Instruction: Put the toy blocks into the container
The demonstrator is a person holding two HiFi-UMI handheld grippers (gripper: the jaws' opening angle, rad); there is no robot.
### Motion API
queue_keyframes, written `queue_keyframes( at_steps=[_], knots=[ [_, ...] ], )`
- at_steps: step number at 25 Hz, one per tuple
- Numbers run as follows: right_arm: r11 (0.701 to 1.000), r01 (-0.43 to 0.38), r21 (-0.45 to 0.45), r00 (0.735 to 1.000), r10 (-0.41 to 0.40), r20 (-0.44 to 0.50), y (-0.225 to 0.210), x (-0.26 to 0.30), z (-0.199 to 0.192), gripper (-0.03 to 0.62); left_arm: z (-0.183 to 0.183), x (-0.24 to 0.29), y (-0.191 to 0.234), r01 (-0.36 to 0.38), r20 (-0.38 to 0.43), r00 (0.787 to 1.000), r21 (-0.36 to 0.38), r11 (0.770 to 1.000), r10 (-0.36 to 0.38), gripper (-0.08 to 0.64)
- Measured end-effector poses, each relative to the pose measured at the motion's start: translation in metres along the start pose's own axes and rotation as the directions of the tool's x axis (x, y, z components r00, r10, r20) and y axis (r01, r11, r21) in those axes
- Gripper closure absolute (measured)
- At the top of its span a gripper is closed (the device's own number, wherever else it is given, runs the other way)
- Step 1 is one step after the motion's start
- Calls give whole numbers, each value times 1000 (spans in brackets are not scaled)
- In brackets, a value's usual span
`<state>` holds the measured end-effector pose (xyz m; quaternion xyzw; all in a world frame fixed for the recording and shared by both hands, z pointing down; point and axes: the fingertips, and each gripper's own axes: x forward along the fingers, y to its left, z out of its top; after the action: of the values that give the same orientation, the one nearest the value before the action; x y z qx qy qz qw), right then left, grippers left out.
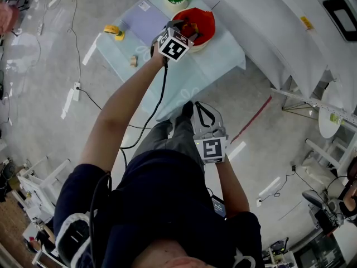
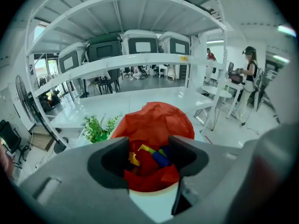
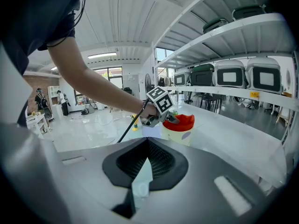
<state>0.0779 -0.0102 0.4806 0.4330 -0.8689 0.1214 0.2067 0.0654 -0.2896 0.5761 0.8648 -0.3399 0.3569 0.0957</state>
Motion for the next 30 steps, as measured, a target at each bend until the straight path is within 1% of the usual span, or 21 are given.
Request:
queue_keyframes(
  at_steps=[4, 7, 12, 16, 22, 30],
  knots=[
    [1000, 4, 11, 1000, -4, 1, 0, -1, -2, 594, 6, -2, -4, -5, 54, 999, 33, 999, 3, 222],
    [1000, 4, 8, 1000, -4, 0, -1, -1, -2, 594, 8, -4, -4, -11, 69, 998, 39, 999, 8, 222],
    [1000, 2, 6, 1000, -2, 2, 1, 1, 0, 594, 14, -16, -3, -22, 117, 993, 30, 999, 19, 222],
    [1000, -2, -1, 1000, 2, -2, 2, 1, -1, 594, 13, -30, -2, -42, 138, 990, -11, 999, 43, 224],
    [1000, -15, -12, 1000, 15, -6, 6, 2, -1, 594, 8, -65, 9, -111, 202, 972, -60, 992, 121, 224],
    [999, -43, -25, 999, 43, 0, 15, 10, 4, 594, -21, -103, 29, -177, 210, 957, -122, 977, 200, 224]
  ],
)
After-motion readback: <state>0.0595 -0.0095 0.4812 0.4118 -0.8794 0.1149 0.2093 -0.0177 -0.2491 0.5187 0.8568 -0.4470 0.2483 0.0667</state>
